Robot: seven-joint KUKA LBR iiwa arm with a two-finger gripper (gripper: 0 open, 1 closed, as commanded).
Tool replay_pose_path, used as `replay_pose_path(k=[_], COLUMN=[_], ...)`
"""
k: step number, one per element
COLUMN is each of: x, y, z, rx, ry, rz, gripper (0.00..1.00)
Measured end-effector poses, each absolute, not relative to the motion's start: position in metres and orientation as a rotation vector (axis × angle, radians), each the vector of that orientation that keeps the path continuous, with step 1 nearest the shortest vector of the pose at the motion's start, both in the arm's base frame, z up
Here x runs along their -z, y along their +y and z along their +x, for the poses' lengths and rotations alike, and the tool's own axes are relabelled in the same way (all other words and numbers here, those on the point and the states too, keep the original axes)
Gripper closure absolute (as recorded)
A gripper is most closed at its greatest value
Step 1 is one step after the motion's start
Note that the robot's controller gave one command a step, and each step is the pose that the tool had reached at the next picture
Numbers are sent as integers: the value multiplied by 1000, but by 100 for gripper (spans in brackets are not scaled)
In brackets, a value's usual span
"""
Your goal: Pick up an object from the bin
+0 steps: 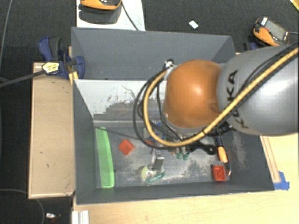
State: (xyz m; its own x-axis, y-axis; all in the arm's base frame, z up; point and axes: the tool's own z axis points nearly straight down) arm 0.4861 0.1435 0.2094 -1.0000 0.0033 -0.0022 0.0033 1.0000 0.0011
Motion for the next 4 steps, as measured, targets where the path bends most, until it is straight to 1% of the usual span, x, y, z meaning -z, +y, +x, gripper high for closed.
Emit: replay_pose_path(k=[1,2,3,4], x=[-149,-135,-120,-75], y=[131,120,133,138], z=[491,489,494,510], rx=[-2,-2,-1,-4], ry=[3128,3118,3032,2991], rz=[-224,-340,-803,-867], gripper=[0,0,0,0])
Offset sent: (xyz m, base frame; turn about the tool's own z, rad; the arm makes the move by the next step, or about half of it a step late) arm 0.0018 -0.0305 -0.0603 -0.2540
